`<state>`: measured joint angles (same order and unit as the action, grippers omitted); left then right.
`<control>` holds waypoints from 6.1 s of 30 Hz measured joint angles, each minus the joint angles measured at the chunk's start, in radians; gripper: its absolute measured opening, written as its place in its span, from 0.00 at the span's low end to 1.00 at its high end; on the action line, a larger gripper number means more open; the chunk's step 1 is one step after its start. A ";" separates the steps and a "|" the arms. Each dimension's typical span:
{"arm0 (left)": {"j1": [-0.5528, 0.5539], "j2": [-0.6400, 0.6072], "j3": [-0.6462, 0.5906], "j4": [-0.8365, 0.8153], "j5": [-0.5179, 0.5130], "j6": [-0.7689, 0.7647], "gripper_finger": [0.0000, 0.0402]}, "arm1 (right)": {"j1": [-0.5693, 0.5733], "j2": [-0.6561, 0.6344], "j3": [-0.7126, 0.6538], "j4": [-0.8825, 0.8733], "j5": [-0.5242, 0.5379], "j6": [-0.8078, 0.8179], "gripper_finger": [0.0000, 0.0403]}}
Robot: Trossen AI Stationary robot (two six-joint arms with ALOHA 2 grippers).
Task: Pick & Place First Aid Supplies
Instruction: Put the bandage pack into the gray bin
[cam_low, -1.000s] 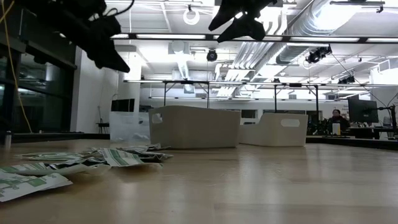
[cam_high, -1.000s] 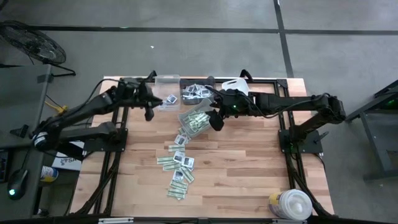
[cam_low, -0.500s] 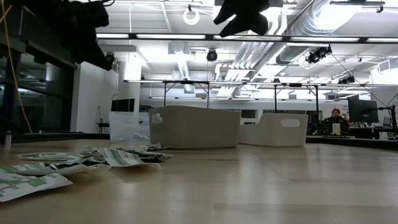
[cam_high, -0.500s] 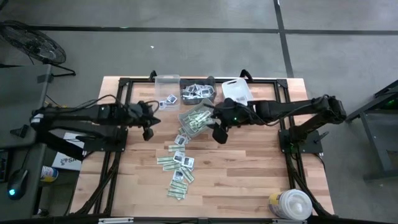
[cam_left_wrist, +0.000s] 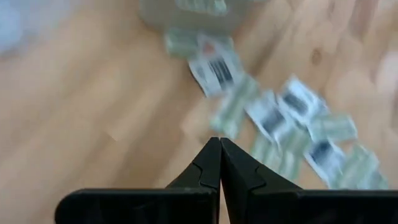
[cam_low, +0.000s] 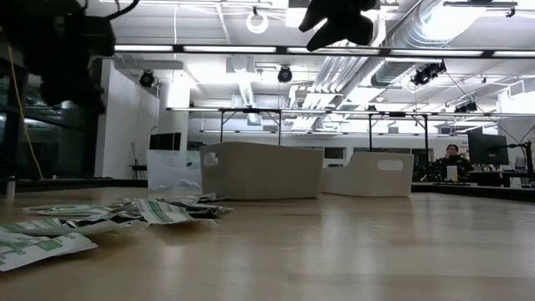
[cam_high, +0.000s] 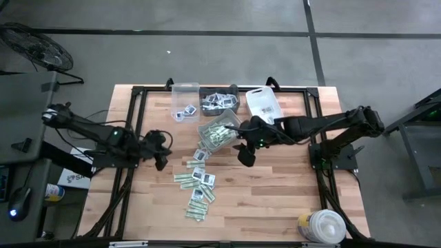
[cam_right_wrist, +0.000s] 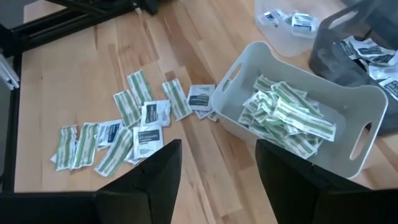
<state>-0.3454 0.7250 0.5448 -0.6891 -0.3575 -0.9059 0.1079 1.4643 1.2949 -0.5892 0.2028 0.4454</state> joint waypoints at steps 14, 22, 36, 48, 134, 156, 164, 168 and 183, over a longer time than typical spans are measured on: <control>-0.048 0.183 -0.039 0.138 0.348 0.526 0.07 | 0.006 0.000 0.000 -0.025 -0.003 -0.026 0.50; -0.048 0.377 -0.038 0.228 0.352 0.580 0.41 | 0.021 -0.019 -0.046 -0.054 0.042 -0.081 0.50; -0.048 0.438 -0.038 0.297 0.322 0.584 0.62 | 0.023 -0.414 -0.744 0.730 -0.010 0.137 0.50; -0.048 0.438 -0.038 0.324 0.294 0.587 0.60 | 0.022 -0.683 -1.172 1.190 0.099 0.227 0.50; -0.047 0.692 -0.030 0.330 0.270 0.605 0.41 | 0.023 -1.130 -1.277 0.840 0.056 0.070 0.50; -0.048 0.648 -0.019 0.268 0.347 0.583 0.01 | 0.023 -1.130 -1.277 0.840 0.056 0.070 0.50; -0.048 0.599 0.057 0.156 0.351 0.608 0.00 | 0.023 -1.130 -1.277 0.840 0.056 0.070 0.50; -0.048 0.597 0.135 0.121 0.321 0.624 0.00 | 0.023 -1.130 -1.277 0.840 0.056 0.070 0.50; 0.295 0.602 0.407 0.118 0.241 0.857 0.00 | 0.023 -1.130 -1.277 0.840 0.056 0.070 0.50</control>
<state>-0.0509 1.3265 0.9517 -0.5713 -0.1165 -0.0488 0.1309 0.3344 0.0177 0.2508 0.2587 0.5156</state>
